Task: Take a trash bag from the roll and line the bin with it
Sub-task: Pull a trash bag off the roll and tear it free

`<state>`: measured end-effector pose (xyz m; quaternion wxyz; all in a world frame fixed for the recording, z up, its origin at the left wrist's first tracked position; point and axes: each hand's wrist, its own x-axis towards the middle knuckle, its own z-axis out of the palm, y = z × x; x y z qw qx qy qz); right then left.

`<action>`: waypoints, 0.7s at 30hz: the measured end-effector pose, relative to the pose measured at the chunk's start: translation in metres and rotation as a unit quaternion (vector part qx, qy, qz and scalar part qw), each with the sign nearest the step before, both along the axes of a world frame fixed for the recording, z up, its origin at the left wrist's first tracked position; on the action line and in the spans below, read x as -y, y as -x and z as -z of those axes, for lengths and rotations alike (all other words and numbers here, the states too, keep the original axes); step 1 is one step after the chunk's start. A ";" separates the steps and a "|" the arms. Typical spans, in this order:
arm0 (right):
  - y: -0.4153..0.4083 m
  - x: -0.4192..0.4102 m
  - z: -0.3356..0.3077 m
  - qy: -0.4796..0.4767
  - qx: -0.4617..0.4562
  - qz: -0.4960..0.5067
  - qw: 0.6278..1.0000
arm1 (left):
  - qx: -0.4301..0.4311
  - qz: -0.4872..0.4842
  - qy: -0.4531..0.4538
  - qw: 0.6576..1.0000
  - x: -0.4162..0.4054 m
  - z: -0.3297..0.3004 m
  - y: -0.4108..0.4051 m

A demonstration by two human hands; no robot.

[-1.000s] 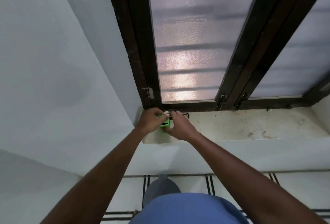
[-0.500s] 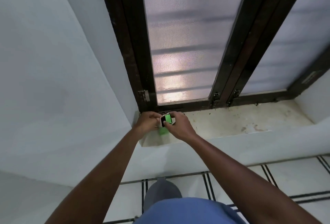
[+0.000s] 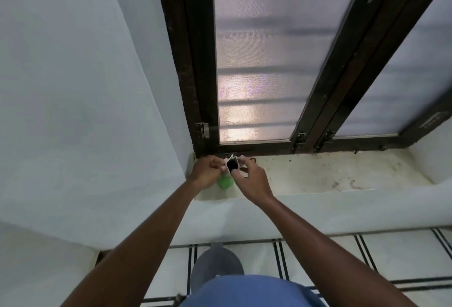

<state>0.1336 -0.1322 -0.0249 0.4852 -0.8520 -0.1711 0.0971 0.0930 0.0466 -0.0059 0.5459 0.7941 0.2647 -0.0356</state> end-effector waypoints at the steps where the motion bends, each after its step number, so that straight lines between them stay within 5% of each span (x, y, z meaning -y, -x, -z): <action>1: 0.005 0.000 0.002 0.005 0.003 -0.015 1.000 | 0.002 0.004 -0.004 1.000 0.000 -0.002 0.001; 6: 0.009 -0.002 0.015 0.006 -0.002 -0.020 1.000 | 0.028 0.047 -0.156 0.986 0.006 -0.018 0.006; 10: 0.012 -0.005 0.016 0.016 -0.028 -0.028 0.999 | 0.098 0.163 -0.352 0.917 0.006 -0.035 0.000; 21: 0.009 -0.009 0.011 0.059 -0.013 -0.054 0.997 | -0.122 0.296 -0.540 0.778 0.034 -0.078 -0.041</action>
